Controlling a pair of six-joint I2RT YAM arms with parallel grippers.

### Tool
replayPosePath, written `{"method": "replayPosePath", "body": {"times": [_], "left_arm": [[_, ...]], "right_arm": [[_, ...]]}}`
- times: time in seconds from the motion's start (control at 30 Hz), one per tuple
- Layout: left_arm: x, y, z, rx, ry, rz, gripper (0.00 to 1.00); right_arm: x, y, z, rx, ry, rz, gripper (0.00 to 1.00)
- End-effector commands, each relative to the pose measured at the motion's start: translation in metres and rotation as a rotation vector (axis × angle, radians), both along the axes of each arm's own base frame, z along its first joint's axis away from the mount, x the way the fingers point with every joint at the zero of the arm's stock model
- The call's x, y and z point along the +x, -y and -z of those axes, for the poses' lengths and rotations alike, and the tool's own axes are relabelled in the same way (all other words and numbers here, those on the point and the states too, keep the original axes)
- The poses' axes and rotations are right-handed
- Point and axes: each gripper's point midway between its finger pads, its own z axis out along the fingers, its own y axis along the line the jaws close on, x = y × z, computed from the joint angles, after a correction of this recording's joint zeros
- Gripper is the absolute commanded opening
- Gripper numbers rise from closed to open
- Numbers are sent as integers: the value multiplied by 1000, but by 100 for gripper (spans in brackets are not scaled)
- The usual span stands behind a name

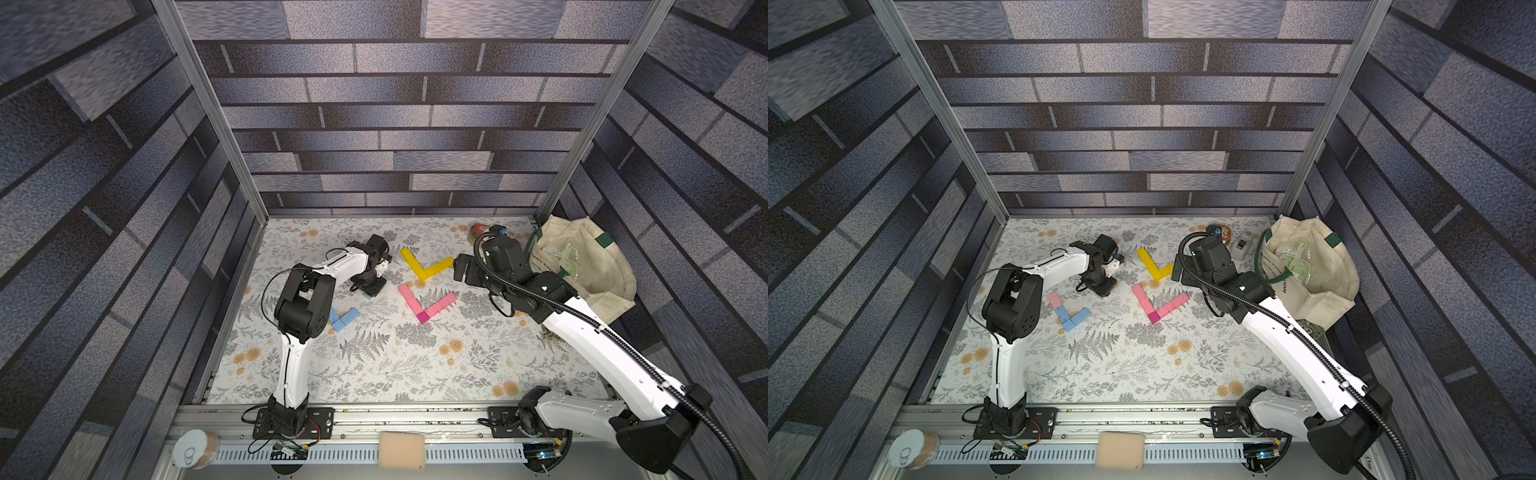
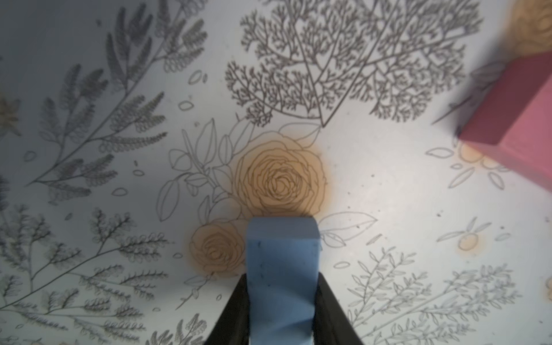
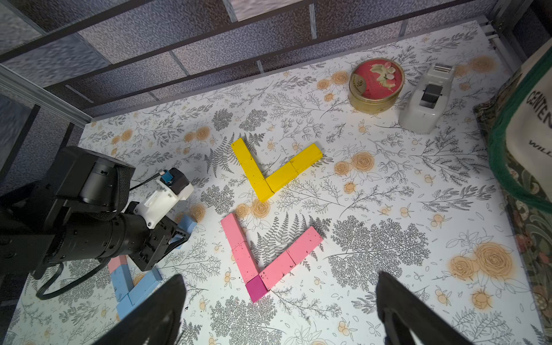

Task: Assemble the letter v with building blocks
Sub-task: Assemble the building block at the center of the board.

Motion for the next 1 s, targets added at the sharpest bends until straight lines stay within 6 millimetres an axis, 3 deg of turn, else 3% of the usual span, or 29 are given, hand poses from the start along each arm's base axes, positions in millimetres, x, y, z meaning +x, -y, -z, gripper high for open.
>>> {"method": "replayPosePath", "body": {"times": [0.0, 0.43, 0.97], "left_arm": [[-23, -12, -1, 45, -42, 49, 22], [-54, -21, 4, 61, -73, 45, 23], [-60, -34, 8, 123, -61, 76, 23]], "right_arm": [[-4, 9, 6, -14, -16, 31, 100], [-2, 3, 11, 7, -30, 17, 100], [-4, 2, 11, 20, -36, 13, 100]]}}
